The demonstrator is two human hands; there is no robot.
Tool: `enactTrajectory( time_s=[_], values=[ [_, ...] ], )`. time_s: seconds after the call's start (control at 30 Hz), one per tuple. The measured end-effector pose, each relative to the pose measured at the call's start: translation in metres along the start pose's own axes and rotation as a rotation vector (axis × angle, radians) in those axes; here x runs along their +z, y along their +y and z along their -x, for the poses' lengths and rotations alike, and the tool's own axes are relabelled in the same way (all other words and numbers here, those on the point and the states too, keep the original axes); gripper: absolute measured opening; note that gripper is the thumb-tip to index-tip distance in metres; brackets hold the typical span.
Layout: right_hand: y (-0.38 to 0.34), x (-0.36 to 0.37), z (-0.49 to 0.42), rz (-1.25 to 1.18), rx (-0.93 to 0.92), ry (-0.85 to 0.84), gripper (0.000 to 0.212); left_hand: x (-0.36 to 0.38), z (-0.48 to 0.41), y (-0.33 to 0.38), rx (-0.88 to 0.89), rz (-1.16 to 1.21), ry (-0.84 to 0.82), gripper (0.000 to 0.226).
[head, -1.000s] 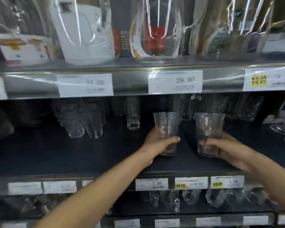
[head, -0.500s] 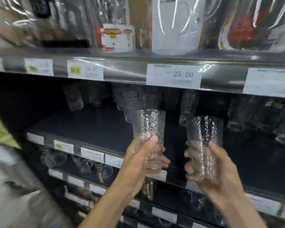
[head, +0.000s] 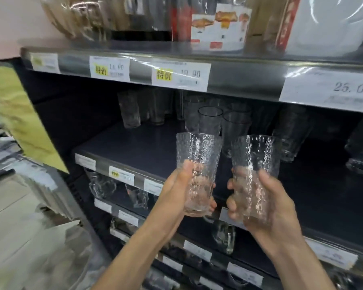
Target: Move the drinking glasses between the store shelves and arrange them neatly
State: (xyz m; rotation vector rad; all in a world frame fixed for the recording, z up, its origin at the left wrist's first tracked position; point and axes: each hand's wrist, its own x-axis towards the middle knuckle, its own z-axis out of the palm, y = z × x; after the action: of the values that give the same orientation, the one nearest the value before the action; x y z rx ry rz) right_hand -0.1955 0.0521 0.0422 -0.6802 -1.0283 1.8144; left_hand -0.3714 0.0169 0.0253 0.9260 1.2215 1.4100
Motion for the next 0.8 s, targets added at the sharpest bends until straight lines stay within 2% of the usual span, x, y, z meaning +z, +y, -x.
enactTrajectory(
  time_s=[0.07,0.13,0.2,0.27,0.4,0.5,0.57,0.7,0.8],
  values=[
    [0.0,0.003,-0.003,0.151,-0.01,0.101,0.093,-0.004,-0.012,0.001,-0.007,-0.015,-0.066,0.109],
    [0.0,0.003,-0.007,0.311,-0.04,0.208,0.097,-0.006,-0.024,0.003,0.006,-0.015,-0.128,0.097],
    [-0.002,0.001,-0.012,0.413,-0.094,0.289,0.082,-0.007,-0.037,0.007,0.041,-0.052,-0.188,0.074],
    [-0.005,0.001,-0.018,0.477,-0.134,0.372,0.064,-0.008,-0.053,0.01,0.063,-0.094,-0.236,0.066],
    [-0.006,-0.011,-0.038,0.577,-0.169,0.572,0.056,-0.009,-0.087,0.011,0.085,-0.132,-0.326,0.078],
    [-0.003,-0.026,-0.048,0.671,-0.148,0.681,0.07,-0.008,-0.11,0.01,0.101,-0.233,-0.392,0.085],
    [-0.001,-0.032,-0.053,0.703,-0.144,0.708,0.072,-0.007,-0.124,0.007,0.119,-0.276,-0.438,0.089],
    [0.001,-0.038,-0.064,0.727,-0.162,0.688,0.055,-0.006,-0.146,-0.002,0.136,-0.321,-0.484,0.093],
    [0.003,-0.04,-0.075,0.774,-0.18,0.689,0.056,-0.003,-0.156,-0.008,0.123,-0.335,-0.482,0.097]
  ],
)
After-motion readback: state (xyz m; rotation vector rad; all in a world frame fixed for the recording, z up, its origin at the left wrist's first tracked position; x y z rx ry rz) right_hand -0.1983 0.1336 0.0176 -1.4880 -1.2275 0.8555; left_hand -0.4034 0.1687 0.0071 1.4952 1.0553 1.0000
